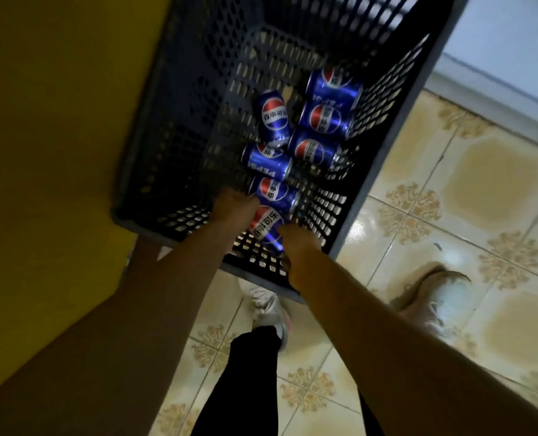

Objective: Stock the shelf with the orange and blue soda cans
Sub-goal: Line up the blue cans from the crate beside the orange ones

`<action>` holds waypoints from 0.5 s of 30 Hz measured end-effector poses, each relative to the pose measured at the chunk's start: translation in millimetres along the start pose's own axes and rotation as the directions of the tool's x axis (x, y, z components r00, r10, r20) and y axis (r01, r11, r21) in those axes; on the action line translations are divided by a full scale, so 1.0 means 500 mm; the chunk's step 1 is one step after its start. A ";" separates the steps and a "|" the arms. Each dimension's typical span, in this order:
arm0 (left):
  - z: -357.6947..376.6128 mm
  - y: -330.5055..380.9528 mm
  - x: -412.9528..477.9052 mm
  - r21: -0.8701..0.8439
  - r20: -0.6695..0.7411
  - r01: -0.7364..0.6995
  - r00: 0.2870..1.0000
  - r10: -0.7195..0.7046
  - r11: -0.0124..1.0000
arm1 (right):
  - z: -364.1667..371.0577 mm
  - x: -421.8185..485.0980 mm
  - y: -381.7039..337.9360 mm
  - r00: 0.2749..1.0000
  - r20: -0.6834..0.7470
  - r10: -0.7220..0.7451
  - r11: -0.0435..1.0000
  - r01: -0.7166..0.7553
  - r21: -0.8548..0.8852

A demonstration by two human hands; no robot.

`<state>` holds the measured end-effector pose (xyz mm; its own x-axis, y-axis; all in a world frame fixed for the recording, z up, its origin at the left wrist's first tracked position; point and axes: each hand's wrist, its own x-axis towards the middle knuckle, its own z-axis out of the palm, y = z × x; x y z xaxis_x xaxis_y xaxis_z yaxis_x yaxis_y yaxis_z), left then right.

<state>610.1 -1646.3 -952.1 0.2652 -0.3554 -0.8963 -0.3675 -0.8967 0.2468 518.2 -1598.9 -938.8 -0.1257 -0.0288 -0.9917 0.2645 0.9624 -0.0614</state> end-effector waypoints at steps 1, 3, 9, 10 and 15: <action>-0.015 0.013 -0.048 -0.073 -0.003 -0.027 1.000 0.027 0.997 | -0.011 -0.041 0.006 1.000 -0.016 0.012 1.000 -0.011 0.027; -0.041 0.048 -0.156 -0.154 0.005 -0.083 0.996 0.084 0.985 | -0.046 -0.138 0.005 0.999 -0.017 0.028 0.996 -0.026 0.086; -0.063 0.170 -0.510 -0.028 0.075 -0.405 0.911 0.406 0.914 | -0.229 -0.477 -0.006 0.974 0.008 -0.226 0.971 0.225 0.087; -0.057 0.192 -0.573 0.004 0.101 -0.454 0.887 0.452 0.891 | -0.264 -0.529 -0.006 0.960 0.030 -0.280 0.959 0.278 0.059; 0.043 0.264 -0.832 0.030 0.149 -0.648 0.755 0.638 0.761 | -0.460 -0.719 0.011 0.900 0.021 -0.435 0.900 0.435 0.000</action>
<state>432.1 -1610.9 -554.4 -0.1672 -0.8011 -0.5746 -0.4787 -0.4436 0.7577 344.9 -1521.2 -556.7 -0.2081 -0.4501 -0.8684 0.1840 0.8540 -0.4867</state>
